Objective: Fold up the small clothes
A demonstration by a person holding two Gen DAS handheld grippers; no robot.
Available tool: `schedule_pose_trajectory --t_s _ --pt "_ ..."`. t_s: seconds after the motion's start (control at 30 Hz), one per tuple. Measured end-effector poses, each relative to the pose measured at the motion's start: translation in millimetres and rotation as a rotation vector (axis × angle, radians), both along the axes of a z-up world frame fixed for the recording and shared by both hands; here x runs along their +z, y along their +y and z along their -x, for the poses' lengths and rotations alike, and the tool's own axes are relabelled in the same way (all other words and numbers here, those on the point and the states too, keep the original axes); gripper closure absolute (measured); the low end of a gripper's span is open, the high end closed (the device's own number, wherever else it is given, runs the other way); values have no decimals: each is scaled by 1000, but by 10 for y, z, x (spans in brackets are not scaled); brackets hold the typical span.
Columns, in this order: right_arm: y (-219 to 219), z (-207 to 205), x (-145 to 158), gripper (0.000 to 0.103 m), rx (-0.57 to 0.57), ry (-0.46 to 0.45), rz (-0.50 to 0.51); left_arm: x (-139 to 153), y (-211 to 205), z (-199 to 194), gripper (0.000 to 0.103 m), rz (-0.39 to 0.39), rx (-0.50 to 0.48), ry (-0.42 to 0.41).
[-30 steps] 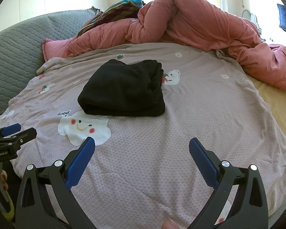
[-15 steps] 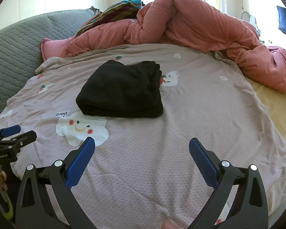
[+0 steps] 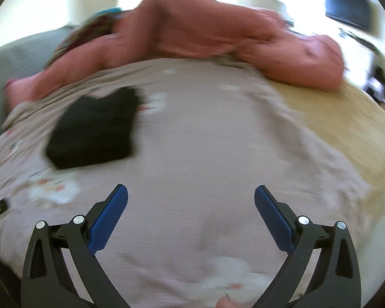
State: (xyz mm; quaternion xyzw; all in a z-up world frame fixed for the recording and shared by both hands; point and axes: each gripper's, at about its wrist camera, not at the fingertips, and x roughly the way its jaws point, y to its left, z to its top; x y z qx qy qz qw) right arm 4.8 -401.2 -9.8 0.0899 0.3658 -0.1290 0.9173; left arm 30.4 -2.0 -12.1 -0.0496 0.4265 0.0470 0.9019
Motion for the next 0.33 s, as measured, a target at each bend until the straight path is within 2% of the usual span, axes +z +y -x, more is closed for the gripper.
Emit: schedule_pose_trajectory --t_s 0.07,0.13,0.27,0.33 --pt "-428 171 -39 5 -148 16 2 21 250 -65 10 28 47 10" --pt "-1071 485 -123 5 -366 37 16 14 651 -187 10 43 118 34" --pt "-2056 1128 -366 5 -714 123 35 -7 1594 -367 10 -28 297 49" --pt "-2523 1512 -532 5 -905 209 26 -25 2277 -436 10 -64 434 63"
